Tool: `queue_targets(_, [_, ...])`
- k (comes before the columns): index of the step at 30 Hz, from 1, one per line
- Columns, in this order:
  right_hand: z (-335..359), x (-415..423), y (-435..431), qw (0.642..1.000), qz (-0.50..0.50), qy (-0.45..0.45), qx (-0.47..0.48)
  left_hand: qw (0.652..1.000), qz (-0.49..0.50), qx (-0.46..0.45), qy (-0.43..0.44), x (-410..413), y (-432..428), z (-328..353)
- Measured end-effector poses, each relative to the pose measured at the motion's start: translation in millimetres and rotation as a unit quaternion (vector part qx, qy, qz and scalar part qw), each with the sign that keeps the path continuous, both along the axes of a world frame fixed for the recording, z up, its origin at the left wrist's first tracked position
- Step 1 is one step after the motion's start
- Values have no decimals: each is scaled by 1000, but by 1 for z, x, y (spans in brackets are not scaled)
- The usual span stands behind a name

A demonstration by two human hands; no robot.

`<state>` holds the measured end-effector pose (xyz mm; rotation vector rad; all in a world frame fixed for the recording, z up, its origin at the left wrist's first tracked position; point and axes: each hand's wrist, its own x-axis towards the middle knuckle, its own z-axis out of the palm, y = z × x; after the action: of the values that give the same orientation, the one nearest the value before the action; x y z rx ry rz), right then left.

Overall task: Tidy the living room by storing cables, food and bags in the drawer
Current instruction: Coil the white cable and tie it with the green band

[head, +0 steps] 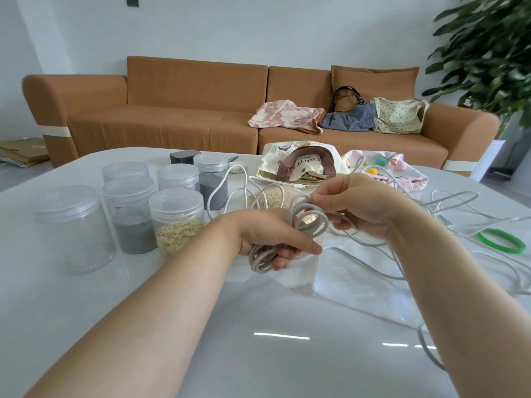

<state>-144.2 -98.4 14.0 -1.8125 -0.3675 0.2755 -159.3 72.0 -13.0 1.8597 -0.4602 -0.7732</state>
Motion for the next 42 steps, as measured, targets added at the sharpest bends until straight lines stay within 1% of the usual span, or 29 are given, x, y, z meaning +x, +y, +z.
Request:
queue_targets(2, [2, -2, 2, 999, -21, -28, -30, 1000, 2, -8, 11, 1, 1, -2])
queue_targets(4, [2, -5, 4, 997, -36, -52, -43, 998, -1, -42, 44, 2, 1, -3])
queue_targets(7, [2, -6, 8, 992, -76, -88, -57, 985, 12, -143, 93, 6, 2, -3])
queue_targets(10, [2, -4, 9, 987, -99, -111, -63, 969, 16, -220, 110, 9, 7, -5])
queue_targets(13, [4, -4, 5, 986, -89, -115, -78, 947, 0, -289, 139, 12, 12, -9])
queue_targets(17, [9, -8, 1, 991, -48, -101, -72, 906, -73, -379, 175, 12, 12, -9])
queue_targets(20, [9, -7, 1, 984, -93, -114, -101, 885, -72, -420, 185, 13, 10, -11])
queue_targets(22, [9, -6, 0, 972, -137, -129, -142, 874, -25, -448, 185, 13, 6, -10])
queue_targets(24, [9, -6, 0, 967, -155, -125, -155, 869, 67, -459, 171, 13, 2, -8])
queue_targets(26, [9, -6, -1, 973, -150, -101, -144, 857, 144, -468, 162, 14, 0, -7])
queue_targets(28, [6, -5, -1, 975, -154, -93, -134, 845, 192, -474, 159, 14, -1, -5])
queue_targets(31, [4, -3, -1, 971, -169, -107, -133, 842, 255, -455, 140, 14, -2, -4])
queue_targets(37, [5, -9, 9, 977, -128, -93, -145, 834, 311, -444, 104, 12, -7, -3])
queue_targets(42, [4, -11, 16, 976, -102, -80, -175, 849, 307, -427, 57, 12, -10, -2])
